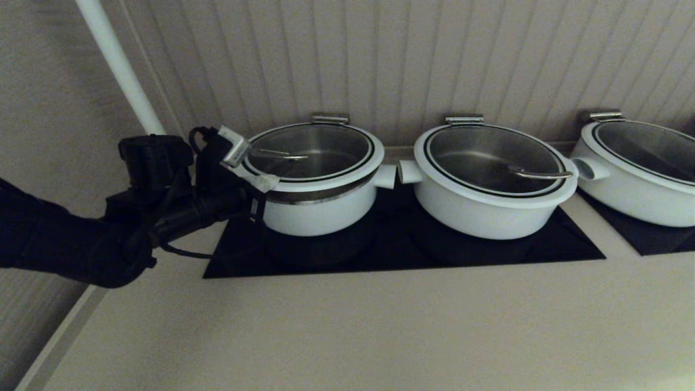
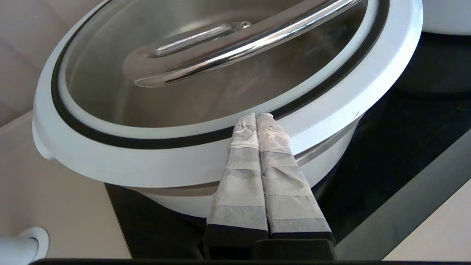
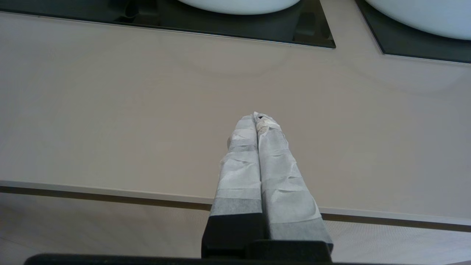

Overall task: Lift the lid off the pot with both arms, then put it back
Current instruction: Close the pot lid

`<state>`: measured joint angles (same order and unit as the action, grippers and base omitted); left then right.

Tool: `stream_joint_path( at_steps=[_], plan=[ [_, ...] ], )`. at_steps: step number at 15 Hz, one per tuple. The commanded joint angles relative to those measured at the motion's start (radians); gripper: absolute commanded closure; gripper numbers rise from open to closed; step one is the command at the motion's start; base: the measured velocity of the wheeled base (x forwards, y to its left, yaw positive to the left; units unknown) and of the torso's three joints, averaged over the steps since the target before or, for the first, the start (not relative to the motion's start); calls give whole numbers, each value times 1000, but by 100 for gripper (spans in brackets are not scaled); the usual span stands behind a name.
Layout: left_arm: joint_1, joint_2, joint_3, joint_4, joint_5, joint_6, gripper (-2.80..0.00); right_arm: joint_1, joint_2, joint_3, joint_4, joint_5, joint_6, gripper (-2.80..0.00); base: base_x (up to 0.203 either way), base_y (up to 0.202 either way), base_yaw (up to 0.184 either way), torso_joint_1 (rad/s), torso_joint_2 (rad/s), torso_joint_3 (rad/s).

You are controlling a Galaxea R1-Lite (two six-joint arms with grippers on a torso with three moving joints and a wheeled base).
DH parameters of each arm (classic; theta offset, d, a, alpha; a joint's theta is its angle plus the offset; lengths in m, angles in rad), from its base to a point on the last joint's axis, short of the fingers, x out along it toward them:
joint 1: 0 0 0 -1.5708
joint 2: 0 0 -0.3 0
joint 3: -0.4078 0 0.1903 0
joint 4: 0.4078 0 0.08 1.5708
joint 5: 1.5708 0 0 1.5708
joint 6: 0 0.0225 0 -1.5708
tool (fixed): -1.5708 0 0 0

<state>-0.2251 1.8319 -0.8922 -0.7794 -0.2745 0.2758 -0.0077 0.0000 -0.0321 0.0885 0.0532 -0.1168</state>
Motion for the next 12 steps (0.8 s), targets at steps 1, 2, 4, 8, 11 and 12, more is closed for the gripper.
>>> stream_joint_path(
  at_steps=[1,2,4,8,11,12],
  plan=[
    [1,-3,22,-12,-2,2,0,0,0,0,0,0,0,0,0,0,0,0,0,0],
    [1,1,33,-31,-2,2,0,0,0,0,0,0,-1,0,0,0,0,0,0,0],
    [0,16,52,-79,-2,2,0,0,0,0,0,0,-1,0,0,0,0,0,0,0],
    [1,43,67,-139,-1,2,0,-2,0,0,0,0,-1,0,0,0,0,0,0,0],
    [0,48,73,-139,0,2,0,0,0,-1,0,0,-1,0,0,0,0,0,0,0],
    [0,52,73,-141,0,3,0,0,0,0,0,0,-1,0,0,0,0,0,0,0]
  ],
)
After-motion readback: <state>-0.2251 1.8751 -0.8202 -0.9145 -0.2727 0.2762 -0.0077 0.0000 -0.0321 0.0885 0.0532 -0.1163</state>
